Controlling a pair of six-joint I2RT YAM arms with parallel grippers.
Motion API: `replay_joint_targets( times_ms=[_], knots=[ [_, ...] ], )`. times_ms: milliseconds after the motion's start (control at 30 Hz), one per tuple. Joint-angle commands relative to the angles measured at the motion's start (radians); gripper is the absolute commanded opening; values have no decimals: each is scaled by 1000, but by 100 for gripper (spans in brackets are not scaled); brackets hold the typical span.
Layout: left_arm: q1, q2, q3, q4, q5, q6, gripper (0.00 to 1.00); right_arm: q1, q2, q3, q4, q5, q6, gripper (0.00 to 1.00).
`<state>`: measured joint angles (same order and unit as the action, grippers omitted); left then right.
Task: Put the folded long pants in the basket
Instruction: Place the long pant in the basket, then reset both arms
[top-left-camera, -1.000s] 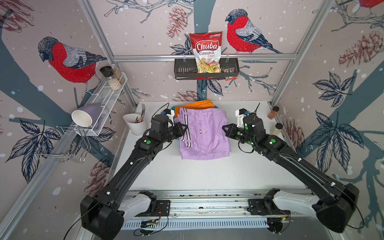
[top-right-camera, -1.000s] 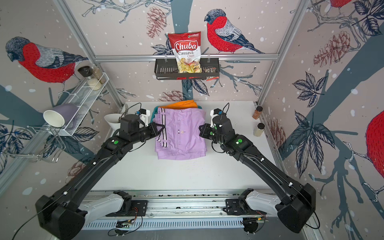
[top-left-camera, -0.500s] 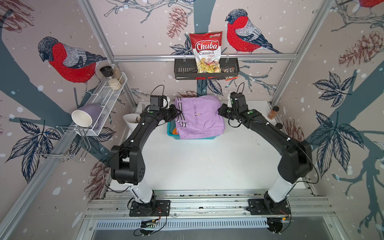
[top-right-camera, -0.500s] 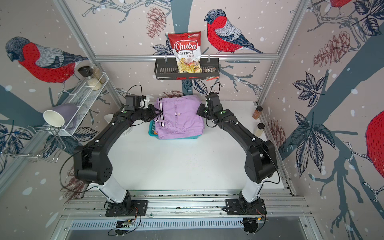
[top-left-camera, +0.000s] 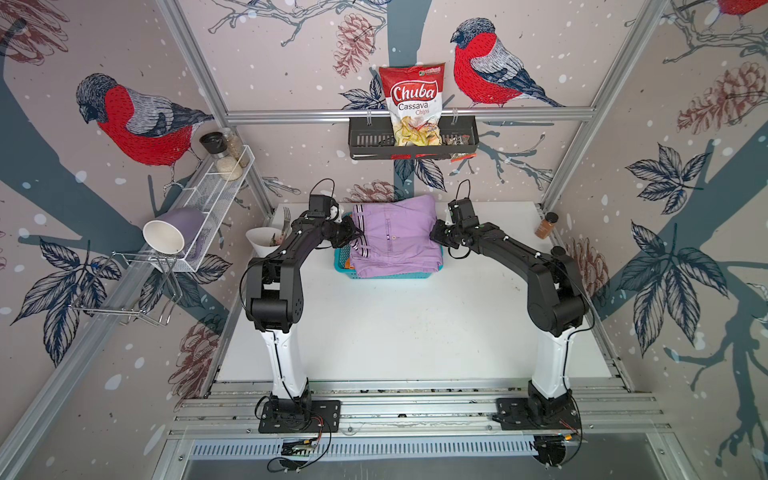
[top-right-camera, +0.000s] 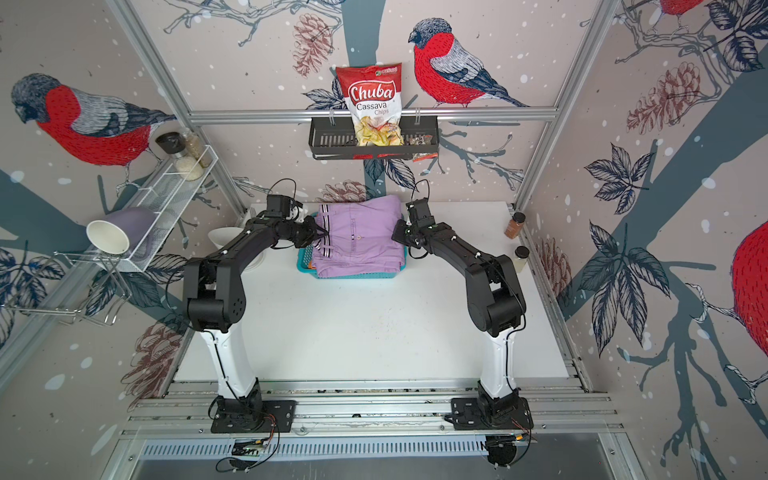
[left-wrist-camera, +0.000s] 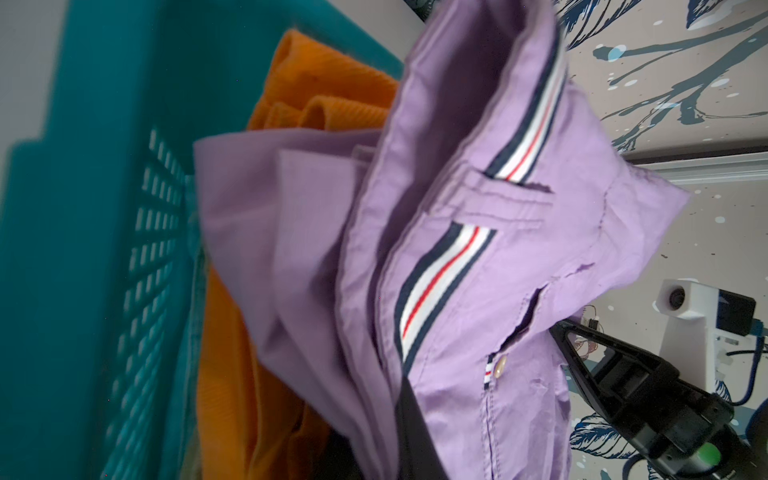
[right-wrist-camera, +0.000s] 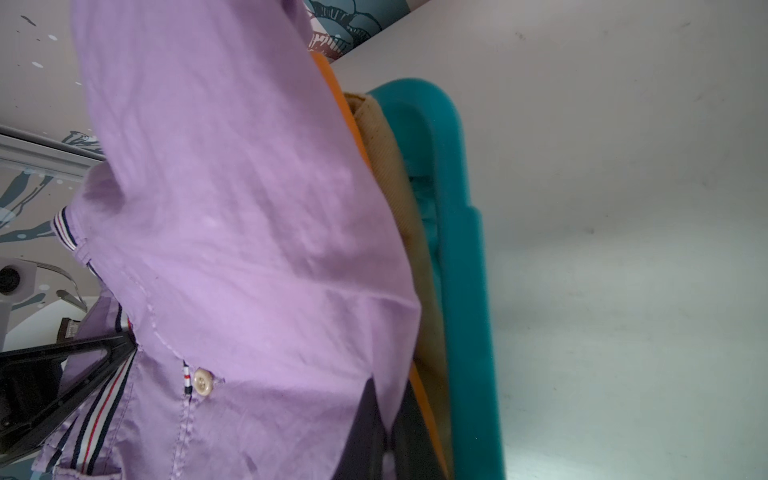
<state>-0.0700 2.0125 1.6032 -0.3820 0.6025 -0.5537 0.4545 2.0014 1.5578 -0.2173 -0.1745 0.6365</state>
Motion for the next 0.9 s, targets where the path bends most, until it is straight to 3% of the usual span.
replay_joint_targets(
  times_ms=[0,67,167,200,267,333,467,600,667,767,867],
  knots=[
    [7,-40,-12,22,-40,22,6,9,-31,-12,3,56,5,0],
    [6,-88,-47,38,-83,8,35,9,-51,-24,7,59,5,0],
    [-15,-239,-141,-4,-308,-48,85,9,-104,-59,31,72,-5,44],
    [-35,-318,-191,7,-397,-53,95,8,-135,-88,58,81,-14,62],
    [-70,-464,-267,10,-578,-66,96,-4,-210,-155,120,92,-31,86],
    [-76,-602,-347,23,-705,-91,95,-29,-309,-249,188,113,-45,97],
    [-74,-858,-539,101,-918,-95,95,-114,-560,-519,372,210,-86,100],
    [-86,-1153,-896,376,-1106,-77,96,-165,-844,-882,649,395,-260,100],
    [-87,-1270,-1079,575,-1131,-24,96,-175,-936,-1052,820,486,-315,100],
    [-88,-1370,-1288,781,-1182,80,96,-182,-1021,-1310,1156,416,-512,100],
    [-80,-1368,-1434,907,-1293,169,96,-188,-1024,-1486,1449,486,-645,100]
  ],
)
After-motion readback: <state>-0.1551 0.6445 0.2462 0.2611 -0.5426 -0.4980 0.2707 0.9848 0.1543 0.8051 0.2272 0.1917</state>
